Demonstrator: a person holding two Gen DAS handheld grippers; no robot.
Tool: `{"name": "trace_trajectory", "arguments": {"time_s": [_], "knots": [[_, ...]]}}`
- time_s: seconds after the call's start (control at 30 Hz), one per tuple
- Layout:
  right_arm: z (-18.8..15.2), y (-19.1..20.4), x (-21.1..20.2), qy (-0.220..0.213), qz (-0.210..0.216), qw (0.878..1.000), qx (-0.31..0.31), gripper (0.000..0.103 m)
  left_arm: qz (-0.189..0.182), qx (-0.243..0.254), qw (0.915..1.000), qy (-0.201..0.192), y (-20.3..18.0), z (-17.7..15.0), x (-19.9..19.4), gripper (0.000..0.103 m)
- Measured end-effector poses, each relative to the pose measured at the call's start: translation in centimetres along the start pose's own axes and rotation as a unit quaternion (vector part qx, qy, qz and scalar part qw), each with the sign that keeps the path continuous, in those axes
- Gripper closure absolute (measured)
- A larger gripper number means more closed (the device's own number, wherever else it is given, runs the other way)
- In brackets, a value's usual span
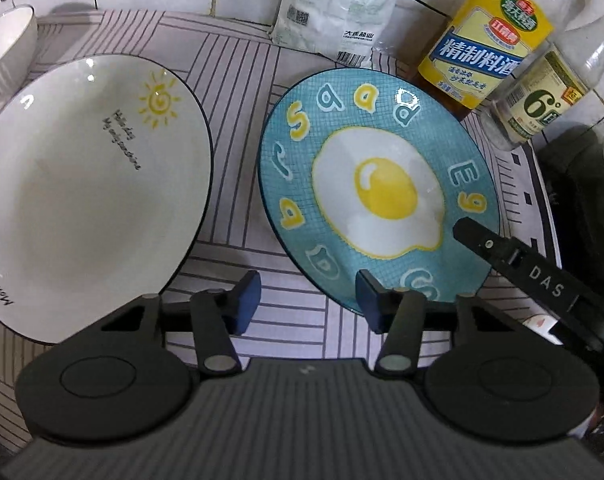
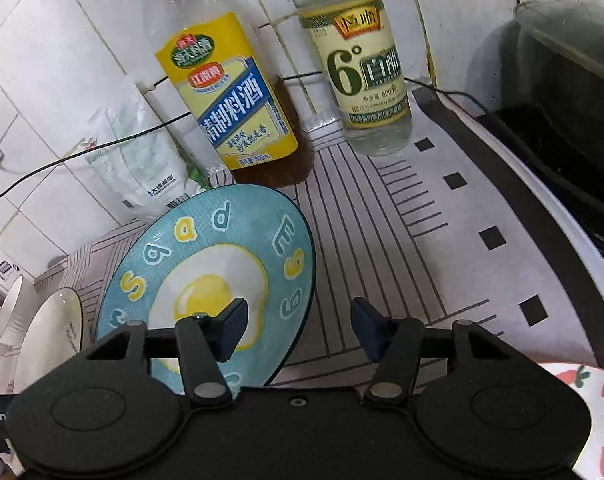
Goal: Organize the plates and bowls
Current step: 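Move the left gripper to the blue egg plate and pinch its rim, then lift the blue egg plate and carry it over the white sun plate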
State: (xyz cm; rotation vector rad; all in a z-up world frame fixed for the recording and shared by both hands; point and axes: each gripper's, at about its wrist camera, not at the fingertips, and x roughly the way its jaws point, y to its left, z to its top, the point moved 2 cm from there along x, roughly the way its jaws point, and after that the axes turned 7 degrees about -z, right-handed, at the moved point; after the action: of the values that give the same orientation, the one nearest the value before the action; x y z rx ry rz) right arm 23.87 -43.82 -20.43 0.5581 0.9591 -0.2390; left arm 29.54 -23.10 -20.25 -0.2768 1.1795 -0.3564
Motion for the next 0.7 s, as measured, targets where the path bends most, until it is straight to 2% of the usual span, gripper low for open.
{"name": "trace_trajectory", "arguments": {"time_s": [0.07, 0.13, 0.2, 0.23, 0.27, 0.33, 0.57, 0.7], "knots": [[0.0, -0.2, 0.4, 0.001, 0.003, 1.000, 0.004, 0.045, -0.004, -0.007, 1.0000, -0.003, 0.2, 0.3, 0.3, 0.065], [0.0, -0.2, 0.6, -0.004, 0.008, 1.000, 0.005, 0.048, -0.009, -0.012, 0.9999, -0.008, 0.4, 0.5, 0.6, 0.070], [0.0, -0.4, 0.7, -0.006, 0.013, 1.000, 0.012, 0.057, -0.021, -0.007, 0.9997, -0.011, 0.4, 0.7, 1.0, 0.077], [0.1, -0.5, 0.8, -0.006, 0.015, 1.000, 0.015, 0.063, -0.027, 0.004, 0.9996, -0.013, 0.4, 0.7, 1.2, 0.078], [0.1, -0.6, 0.9, -0.005, 0.016, 1.000, 0.017, 0.075, -0.028, 0.010, 0.9993, -0.022, 0.4, 0.6, 1.2, 0.078], [0.1, -0.6, 1.2, -0.004, 0.021, 1.000, 0.018, 0.088, -0.030, 0.017, 0.9988, -0.035, 0.4, 0.2, 1.1, 0.078], [0.1, -1.3, 1.9, -0.002, 0.047, 0.998, 0.050, 0.089, -0.027, 0.016, 0.9974, -0.064, 0.3, -0.1, 1.1, 0.077], [0.1, -0.9, 1.9, -0.008, 0.045, 0.998, 0.041, 0.087, -0.026, 0.034, 0.9971, -0.063, 0.2, -0.3, 1.0, 0.077]]}}
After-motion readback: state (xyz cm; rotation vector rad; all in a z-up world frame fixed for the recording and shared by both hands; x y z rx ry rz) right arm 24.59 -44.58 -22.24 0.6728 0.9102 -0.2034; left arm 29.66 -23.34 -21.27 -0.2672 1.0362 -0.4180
